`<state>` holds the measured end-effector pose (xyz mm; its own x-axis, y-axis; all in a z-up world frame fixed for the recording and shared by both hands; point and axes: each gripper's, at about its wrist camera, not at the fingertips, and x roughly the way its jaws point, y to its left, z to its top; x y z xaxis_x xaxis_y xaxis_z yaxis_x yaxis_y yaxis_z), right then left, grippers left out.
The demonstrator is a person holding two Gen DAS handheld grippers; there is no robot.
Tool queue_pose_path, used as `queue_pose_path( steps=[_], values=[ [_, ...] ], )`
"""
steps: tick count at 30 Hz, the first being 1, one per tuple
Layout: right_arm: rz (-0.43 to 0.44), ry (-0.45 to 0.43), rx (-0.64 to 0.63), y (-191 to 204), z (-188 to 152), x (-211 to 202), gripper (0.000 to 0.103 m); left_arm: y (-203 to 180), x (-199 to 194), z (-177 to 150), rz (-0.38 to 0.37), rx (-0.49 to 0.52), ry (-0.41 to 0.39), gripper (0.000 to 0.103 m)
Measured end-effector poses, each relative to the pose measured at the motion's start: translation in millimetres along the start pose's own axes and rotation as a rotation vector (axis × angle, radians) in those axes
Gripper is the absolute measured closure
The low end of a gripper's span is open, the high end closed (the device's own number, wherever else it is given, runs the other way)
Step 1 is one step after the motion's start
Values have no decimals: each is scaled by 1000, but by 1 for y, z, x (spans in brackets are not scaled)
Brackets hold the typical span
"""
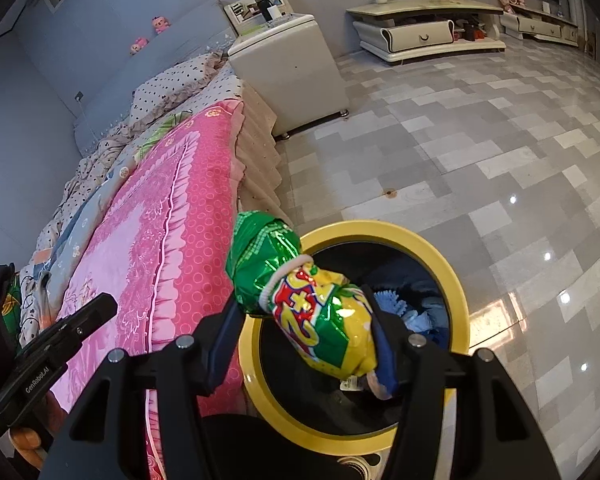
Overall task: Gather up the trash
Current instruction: 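Open both tools to drop the wrapper and glove into the bin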
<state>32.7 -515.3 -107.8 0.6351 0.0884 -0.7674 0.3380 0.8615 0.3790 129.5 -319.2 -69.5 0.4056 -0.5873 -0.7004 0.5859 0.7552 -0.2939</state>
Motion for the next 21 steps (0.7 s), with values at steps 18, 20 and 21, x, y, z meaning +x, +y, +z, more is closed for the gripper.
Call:
queue_pose_path(
  steps=[18,20,21],
  values=[
    [-68,2,15,21,-5,-6,33,63,-76,-1,59,-114,-161,45],
    [-71,0,-4,33,-6,-6,33,77,-88,-2,76,-140,-177,40],
    [-65,2,-15,39,-7,-6,32,85,-95,-4,83,-156,-186,36]
  ],
)
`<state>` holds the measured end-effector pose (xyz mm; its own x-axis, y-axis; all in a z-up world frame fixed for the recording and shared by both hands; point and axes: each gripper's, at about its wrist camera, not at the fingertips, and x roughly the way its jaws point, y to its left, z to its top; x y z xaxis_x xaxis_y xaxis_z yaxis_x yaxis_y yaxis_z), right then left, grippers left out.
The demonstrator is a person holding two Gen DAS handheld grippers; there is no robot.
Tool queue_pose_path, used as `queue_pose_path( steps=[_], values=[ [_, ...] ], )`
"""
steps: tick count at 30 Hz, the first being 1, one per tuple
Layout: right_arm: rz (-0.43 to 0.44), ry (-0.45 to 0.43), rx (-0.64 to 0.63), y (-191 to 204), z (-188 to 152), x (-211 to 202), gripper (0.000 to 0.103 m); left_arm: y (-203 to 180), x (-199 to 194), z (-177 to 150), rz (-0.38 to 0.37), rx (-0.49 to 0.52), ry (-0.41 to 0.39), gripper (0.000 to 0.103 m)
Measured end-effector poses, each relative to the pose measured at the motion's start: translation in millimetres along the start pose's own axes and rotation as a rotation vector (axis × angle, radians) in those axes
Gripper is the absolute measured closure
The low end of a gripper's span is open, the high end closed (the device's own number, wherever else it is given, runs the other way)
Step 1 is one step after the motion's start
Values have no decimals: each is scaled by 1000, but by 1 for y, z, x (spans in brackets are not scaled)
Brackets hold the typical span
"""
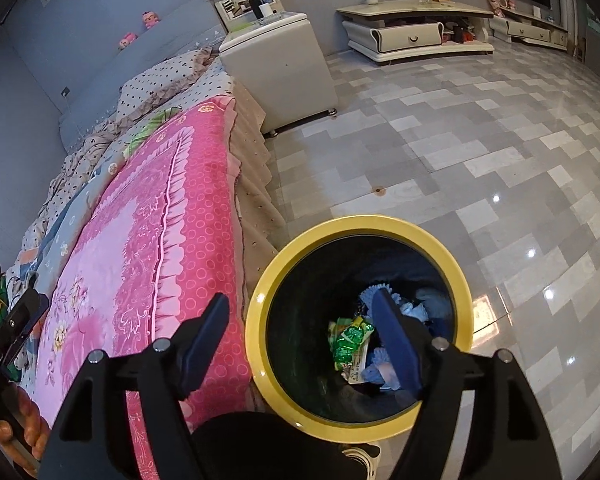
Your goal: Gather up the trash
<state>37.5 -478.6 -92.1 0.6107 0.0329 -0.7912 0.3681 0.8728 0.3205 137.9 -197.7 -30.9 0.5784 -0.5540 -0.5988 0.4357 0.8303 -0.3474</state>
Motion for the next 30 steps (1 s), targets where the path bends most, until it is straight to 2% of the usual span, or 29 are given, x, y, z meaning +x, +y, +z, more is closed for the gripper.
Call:
queue_pose_path(
  steps=[4,11,12,18,22,30],
  values=[
    [31,9,-74,40,-5,4,30,30,-25,-2,60,-18,-38,31],
    [112,34,-215,128,-17,21,29,86,-72,-12,188,-61,-117,16],
    [117,33,-232,140,-18,22,27,95,-81,-13,214,-67,-138,12],
    [109,-23,-300,201,-28,28,18,131,-126,-20,334,-85,-240,8],
    [113,-119,-329,231,-35,19,10,140,-149,-23,397,-69,-287,8],
    [54,-328,-314,249,-47,-12,8,134,-184,-38,412,-65,-340,8]
  ],
)
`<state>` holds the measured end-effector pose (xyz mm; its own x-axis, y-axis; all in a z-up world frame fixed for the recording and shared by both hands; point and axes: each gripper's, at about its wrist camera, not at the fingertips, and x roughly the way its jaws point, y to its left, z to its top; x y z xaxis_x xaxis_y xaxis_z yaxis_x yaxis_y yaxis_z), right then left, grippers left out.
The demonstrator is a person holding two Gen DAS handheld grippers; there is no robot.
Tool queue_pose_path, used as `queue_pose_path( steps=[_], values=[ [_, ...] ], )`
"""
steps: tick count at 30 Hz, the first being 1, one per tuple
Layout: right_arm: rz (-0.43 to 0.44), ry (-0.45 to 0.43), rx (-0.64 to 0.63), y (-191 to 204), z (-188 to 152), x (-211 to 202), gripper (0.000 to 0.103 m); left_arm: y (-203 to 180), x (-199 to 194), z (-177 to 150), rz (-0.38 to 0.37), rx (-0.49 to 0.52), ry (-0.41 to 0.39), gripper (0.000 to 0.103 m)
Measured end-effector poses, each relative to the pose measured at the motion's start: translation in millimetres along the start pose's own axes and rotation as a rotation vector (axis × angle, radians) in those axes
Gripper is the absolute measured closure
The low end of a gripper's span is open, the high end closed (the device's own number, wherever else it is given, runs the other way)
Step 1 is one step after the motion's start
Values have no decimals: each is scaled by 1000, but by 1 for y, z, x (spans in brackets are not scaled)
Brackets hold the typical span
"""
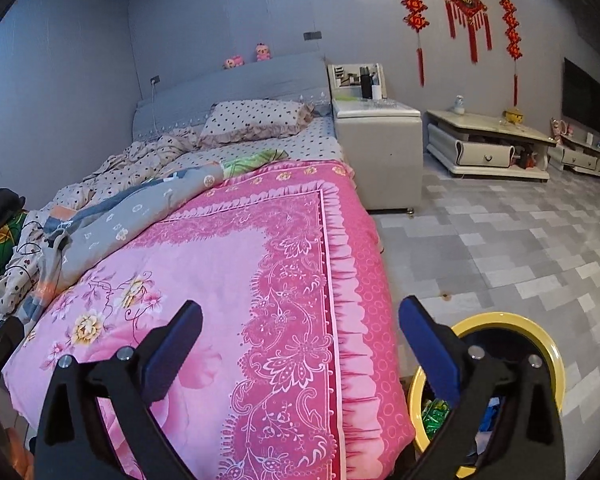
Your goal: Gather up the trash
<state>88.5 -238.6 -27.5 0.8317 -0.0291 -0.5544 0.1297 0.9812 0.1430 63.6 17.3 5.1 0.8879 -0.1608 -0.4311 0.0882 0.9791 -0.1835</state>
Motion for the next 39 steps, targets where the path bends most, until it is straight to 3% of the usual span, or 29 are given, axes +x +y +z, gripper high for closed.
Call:
queue_pose_path(
  steps=[4,13,23,39],
  values=[
    [-55,-57,2,1,-7,-14,8,-3,-17,-2,3,1,-28,8],
    [-92,-148,-15,9,-35,-39,8,-11,-43,-6,-27,10,-69,8],
    [-102,-185,-34,18,-43,-47,8,-18,-51,-9,-49,11,-69,8],
    [-103,-163,-19,15,-48,-42,8,-21,-46,-11,-56,-1,-53,8]
  ],
)
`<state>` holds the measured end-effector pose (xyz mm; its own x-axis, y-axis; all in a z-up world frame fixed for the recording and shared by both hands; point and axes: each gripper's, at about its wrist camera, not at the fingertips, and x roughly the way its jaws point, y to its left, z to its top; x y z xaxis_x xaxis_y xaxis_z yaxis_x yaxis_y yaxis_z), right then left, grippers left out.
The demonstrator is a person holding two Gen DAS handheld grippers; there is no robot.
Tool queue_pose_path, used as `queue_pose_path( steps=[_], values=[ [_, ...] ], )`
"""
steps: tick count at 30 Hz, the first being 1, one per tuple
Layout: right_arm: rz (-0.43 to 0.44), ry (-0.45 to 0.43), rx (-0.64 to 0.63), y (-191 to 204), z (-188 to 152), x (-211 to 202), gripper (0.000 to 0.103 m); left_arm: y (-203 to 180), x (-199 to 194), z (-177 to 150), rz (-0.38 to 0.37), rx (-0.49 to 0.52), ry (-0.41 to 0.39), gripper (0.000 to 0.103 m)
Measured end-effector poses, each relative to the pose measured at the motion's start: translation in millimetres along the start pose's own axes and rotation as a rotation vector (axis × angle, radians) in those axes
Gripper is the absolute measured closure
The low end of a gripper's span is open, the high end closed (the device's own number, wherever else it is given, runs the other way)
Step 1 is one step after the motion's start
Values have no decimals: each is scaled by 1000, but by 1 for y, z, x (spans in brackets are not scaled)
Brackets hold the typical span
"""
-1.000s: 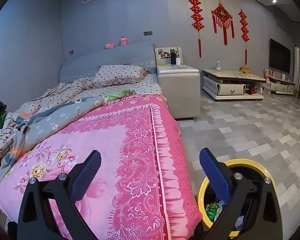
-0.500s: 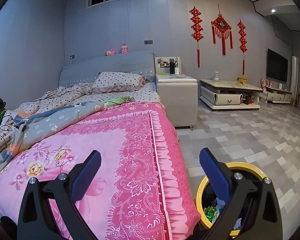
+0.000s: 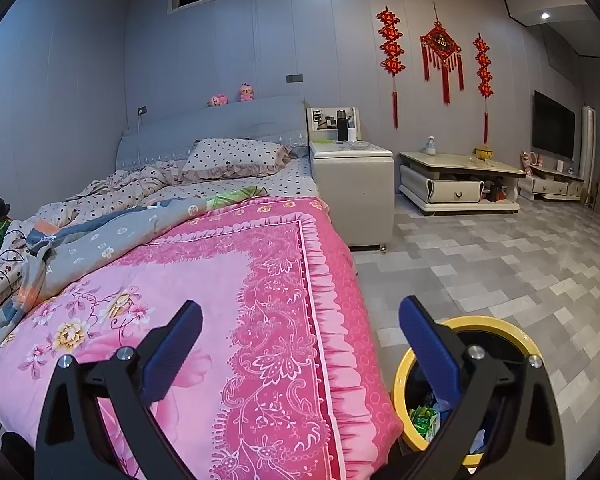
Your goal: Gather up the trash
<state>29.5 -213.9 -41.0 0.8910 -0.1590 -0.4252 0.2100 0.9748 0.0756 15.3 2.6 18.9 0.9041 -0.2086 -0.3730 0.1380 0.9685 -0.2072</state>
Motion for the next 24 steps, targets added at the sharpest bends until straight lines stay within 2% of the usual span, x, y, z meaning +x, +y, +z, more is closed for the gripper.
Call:
queue_pose_path(
  steps=[24],
  values=[
    [-7,26,3,-3,-4,7,8,1,5,-4,-3,-6,9,8]
  ],
)
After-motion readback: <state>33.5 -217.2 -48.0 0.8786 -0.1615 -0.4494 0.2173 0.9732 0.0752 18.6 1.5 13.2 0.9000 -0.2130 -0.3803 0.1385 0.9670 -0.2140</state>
